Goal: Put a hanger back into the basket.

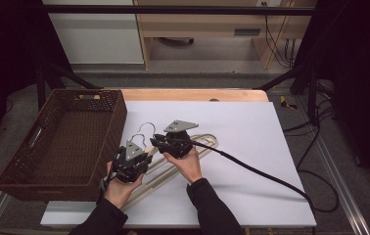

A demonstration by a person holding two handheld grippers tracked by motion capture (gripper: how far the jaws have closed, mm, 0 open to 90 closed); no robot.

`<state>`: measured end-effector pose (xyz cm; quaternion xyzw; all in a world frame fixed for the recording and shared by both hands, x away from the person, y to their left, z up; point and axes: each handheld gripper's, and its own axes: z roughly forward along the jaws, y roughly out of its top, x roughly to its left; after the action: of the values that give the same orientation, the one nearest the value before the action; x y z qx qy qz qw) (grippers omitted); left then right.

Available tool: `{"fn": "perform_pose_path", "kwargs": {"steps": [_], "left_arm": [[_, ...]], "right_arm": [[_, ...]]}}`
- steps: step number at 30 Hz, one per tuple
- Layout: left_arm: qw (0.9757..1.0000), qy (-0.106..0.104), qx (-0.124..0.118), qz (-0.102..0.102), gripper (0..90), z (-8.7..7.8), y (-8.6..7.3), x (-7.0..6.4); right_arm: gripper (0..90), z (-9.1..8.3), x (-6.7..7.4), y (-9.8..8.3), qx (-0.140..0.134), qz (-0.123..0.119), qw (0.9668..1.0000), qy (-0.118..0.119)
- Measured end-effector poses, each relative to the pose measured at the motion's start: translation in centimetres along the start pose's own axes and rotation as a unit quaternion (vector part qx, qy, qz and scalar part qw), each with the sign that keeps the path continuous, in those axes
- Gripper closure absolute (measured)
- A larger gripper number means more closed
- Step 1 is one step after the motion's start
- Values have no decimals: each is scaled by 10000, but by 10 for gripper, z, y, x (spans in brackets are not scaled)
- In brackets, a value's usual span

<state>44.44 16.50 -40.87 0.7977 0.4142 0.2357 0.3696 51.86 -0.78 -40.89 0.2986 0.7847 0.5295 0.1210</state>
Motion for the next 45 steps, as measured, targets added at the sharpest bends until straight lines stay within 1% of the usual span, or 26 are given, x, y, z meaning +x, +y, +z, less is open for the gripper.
{"fn": "perform_pose_path", "kwargs": {"steps": [4, 6, 11, 13, 15, 16, 17, 18, 20, 22, 27, 29, 30, 31, 32, 33, 35, 36, 37, 38, 39, 40, 41, 42, 44, 45], "left_arm": [[10000, -17, -10, 25, 787, -1, 0, 0], [10000, -9, -14, 36, 787, -1, 0, -1], [9999, -161, 10, 63, 780, -3, 1, 3], [9994, -327, 121, 61, 689, 0, 3, 7], [9982, -583, 131, -27, 657, 5, 4, 11], [9982, -583, 131, -27, 650, 5, 4, 11], [9972, -725, 204, -30, 650, 7, 5, 13], [9952, -938, 267, -88, 671, 12, 5, 16], [9934, -1087, 340, -117, 716, 16, 6, 17], [9926, -1153, 361, -101, 792, 17, 6, 17], [9915, -1264, 275, -174, 816, 14, 6, 17], [9885, -1481, 196, -222, 835, 9, 6, 16], [9874, -1557, 168, -227, 838, 8, 7, 14], [9845, -1718, 160, -301, 843, 6, 6, 13], [9845, -1718, 160, -301, 849, 6, 6, 13], [9832, -1804, 112, -274, 853, 2, 7, 10], [9827, -1829, 88, -260, 855, 0, 8, 8], [9828, -1830, 42, -226, 857, -3, 9, 5], [9828, -1830, 42, -226, 858, -3, 9, 5], [9844, -1751, -23, -155, 859, -7, 11, 1], [9851, -1716, -41, -138, 860, -8, 11, 0], [9851, -1716, -41, -138, 860, -8, 11, 0], [9851, -1714, -60, -118, 860, -10, 12, -1], [9849, -1727, -79, -118, 860, -12, 13, -2], [9848, -1726, -139, -99, 860, -18, 15, -4], [9853, -1698, -166, -48, 860, -20, 16, -5]], "right_arm": [[839, 2, 0, 0, 14, 88, 10000, 0], [881, 2, -1, 0, 27, 150, 9998, 94], [887, 0, 0, 1, 47, 157, 9998, 62], [888, -3, 2, 2, 52, 123, 9999, 38], [889, -5, 3, 2, 63, 62, 10000, 27], [889, -5, 3, 2, 63, 62, 10000, 27], [889, -6, 4, 3, 71, 51, 9999, 50], [889, -8, 5, 3, 77, 13, 9999, 83], [889, -9, 6, 3, 93, -4, 9999, 116], [888, -11, 7, 3, 84, -45, 9999, 109], [879, -15, 10, 4, 82, -103, 9999, 66], [774, -24, 15, 6, 108, -232, 9997, 2], [756, -27, 16, 7, 165, -291, 9994, 10], [720, -32, 18, 7, 229, -375, 9990, 34], [720, -32, 18, 7, 229, -375, 9990, 34], [646, -46, 20, 6, 255, -450, 9987, 15], [617, -52, 19, 6, 216, -437, 9988, 36], [540, -73, 18, 5, 86, -388, 9992, 45], [540, -73, 18, 5, 86, -388, 9992, 45], [473, -91, 17, 3, -47, -402, 9992, 1], [428, -100, 16, 1, -142, -382, 9992, -49], [428, -100, 16, 1, -142, -382, 9992, -49], [373, -117, 13, -2, -303, -320, 9990, -102], [373, -117, 13, -2, -303, -320, 9990, -102], [267, -139, 5, -11, -464, -217, 9983, -272], [249, -144, 3, -13, -510, -192, 9980, -327]]}}
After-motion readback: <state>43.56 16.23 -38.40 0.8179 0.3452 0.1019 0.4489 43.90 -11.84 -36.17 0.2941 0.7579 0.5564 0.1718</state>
